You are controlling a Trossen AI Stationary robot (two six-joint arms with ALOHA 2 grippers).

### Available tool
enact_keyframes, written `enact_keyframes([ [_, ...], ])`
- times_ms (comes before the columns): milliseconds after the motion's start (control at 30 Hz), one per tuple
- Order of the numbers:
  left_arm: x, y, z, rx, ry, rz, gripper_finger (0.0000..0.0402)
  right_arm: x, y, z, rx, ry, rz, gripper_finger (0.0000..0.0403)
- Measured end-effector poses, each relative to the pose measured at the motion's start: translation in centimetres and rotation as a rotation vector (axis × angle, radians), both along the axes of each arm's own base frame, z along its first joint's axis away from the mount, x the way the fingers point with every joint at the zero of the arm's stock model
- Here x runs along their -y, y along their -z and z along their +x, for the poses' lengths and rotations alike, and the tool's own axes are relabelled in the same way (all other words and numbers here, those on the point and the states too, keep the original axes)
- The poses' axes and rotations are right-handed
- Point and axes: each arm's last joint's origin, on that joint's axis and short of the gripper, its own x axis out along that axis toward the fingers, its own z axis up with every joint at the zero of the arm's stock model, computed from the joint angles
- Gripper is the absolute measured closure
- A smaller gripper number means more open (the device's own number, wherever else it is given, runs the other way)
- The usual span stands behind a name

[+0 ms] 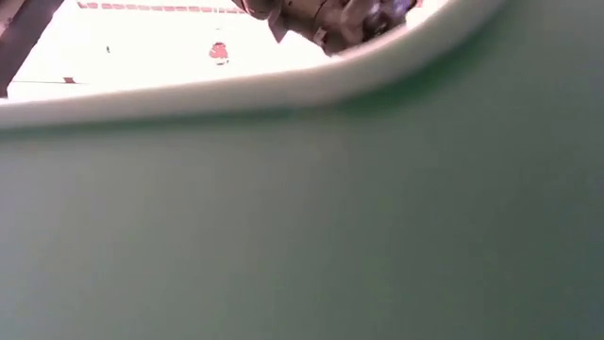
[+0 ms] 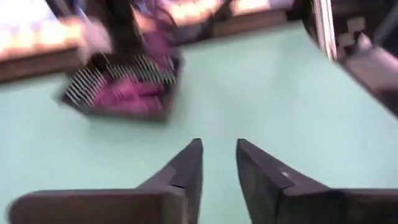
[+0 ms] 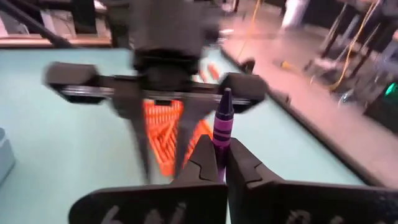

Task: Sort crayons
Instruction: Put the purple crayon into the black bin

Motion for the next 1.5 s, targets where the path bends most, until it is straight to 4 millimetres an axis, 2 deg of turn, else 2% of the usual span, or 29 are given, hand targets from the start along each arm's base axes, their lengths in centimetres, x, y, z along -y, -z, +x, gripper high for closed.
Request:
enact_keyframes([
  [133, 1.5, 1.5, -1.0, -0.17, 0.087, 0.029, 0.0279, 1.3, 0.4, 1.0, -0.113, -0.055, 0.041, 0.0401],
  [267, 3.3, 2.9, -2.4, -0.351, 0.154, 0.095, 0.0257, 3.0, 0.7, 1.9, -0.248, -0.151, 0.067, 0.0402],
  [533, 7.5, 4.5, -5.4, -0.637, 0.209, 0.206, 0.0253, 7.7, 1.7, 2.0, -0.646, -0.238, 0.073, 0.0402],
  [767, 11.7, 5.1, -7.8, -0.757, 0.238, 0.335, 0.0253, 10.0, 2.8, 1.7, -0.985, -0.387, 0.039, 0.0402],
  [1000, 15.2, 4.2, -9.4, -0.722, 0.237, 0.426, 0.0253, 10.7, 4.9, 1.4, -1.366, -0.465, 0.029, 0.0401],
  [1200, 16.3, 2.9, -10.7, -0.703, 0.175, 0.472, 0.0253, 10.8, 7.0, 1.5, -1.729, -0.514, 0.016, 0.04],
  [1333, 16.4, 2.1, -11.9, -0.722, 0.086, 0.542, 0.0253, 10.7, 8.4, 1.9, -1.859, -0.522, 0.036, 0.0399],
  [1500, 16.2, 0.8, -13.2, -0.726, -0.029, 0.592, 0.0253, 10.7, 9.6, 2.5, -1.915, -0.515, 0.05, 0.038],
])
